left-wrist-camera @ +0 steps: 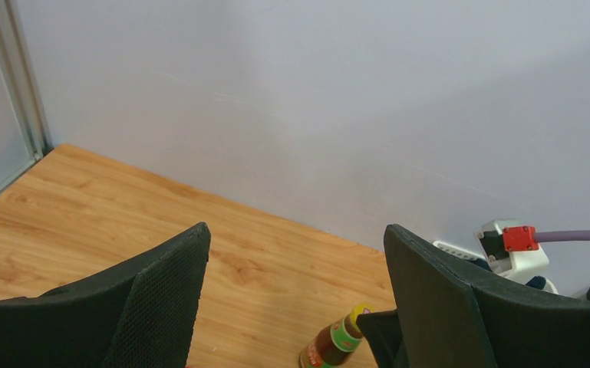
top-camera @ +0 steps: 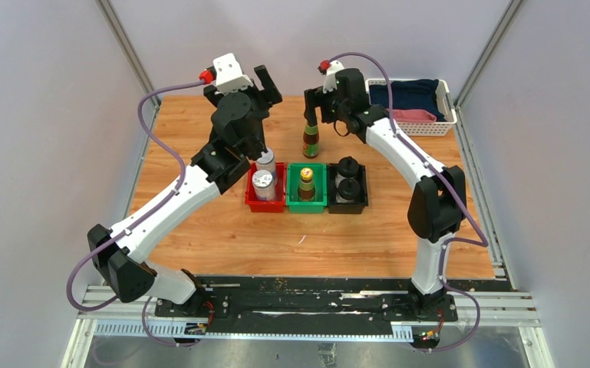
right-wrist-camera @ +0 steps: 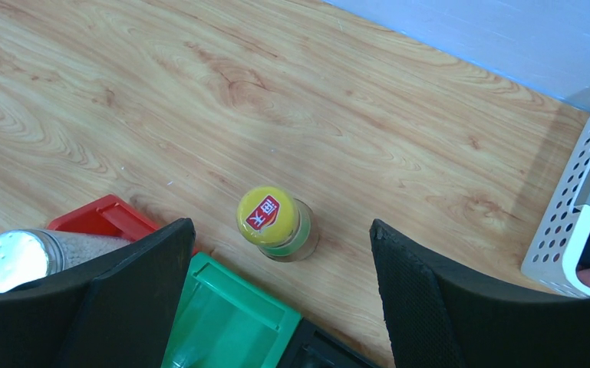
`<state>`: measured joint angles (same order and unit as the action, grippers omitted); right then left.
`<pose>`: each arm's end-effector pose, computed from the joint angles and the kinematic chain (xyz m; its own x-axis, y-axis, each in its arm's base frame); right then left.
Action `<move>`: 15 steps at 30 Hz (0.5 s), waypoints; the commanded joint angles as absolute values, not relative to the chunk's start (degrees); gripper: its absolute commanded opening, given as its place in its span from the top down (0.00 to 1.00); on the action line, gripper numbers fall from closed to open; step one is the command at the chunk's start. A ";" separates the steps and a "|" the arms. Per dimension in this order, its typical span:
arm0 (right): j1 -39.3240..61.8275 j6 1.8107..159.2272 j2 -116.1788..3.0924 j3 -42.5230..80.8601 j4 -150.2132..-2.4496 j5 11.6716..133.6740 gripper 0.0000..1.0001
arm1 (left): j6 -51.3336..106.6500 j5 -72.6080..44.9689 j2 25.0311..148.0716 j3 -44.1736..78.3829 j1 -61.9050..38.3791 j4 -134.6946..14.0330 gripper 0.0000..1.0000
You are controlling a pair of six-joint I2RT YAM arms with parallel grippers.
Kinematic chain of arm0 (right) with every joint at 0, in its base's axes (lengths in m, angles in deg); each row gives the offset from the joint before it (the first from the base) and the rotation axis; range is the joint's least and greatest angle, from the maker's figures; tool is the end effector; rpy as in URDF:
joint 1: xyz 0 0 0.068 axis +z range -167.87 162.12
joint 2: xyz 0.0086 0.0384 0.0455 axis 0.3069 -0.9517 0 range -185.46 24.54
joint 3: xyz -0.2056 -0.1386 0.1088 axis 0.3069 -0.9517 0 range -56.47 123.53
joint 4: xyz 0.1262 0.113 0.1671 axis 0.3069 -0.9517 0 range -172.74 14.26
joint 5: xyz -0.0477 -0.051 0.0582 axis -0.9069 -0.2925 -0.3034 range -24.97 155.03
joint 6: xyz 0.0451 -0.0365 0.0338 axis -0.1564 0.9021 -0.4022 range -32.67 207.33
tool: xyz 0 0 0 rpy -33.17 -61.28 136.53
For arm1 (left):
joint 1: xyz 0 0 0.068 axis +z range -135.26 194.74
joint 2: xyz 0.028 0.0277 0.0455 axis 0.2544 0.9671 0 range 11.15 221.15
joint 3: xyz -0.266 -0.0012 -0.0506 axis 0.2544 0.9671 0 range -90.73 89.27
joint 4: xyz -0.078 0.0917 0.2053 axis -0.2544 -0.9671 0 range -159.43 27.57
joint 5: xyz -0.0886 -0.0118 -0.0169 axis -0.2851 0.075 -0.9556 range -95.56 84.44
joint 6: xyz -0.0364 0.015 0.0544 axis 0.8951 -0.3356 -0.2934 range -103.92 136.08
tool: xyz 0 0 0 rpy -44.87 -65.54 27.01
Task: Organize the condiment bottles
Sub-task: Pick up the bottle from the center of the board.
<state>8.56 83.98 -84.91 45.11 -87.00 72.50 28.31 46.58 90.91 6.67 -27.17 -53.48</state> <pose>0.4027 0.2080 0.3481 -0.3254 -0.0969 -0.9406 -0.5332 0.8403 0.0979 0.2475 -0.1653 0.4639 0.1836 -0.3395 -0.9225 -0.1292 0.9220 -0.3650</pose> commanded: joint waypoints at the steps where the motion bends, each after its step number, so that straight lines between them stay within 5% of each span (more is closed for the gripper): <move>1: 9.98 85.50 -87.07 48.07 -89.02 72.07 0.12 | 29.43 46.36 91.47 5.10 -26.37 -51.45 0.13; 15: 11.02 87.09 -90.93 52.72 -92.39 70.71 0.12 | 30.66 44.47 91.22 7.06 -24.91 -50.94 0.14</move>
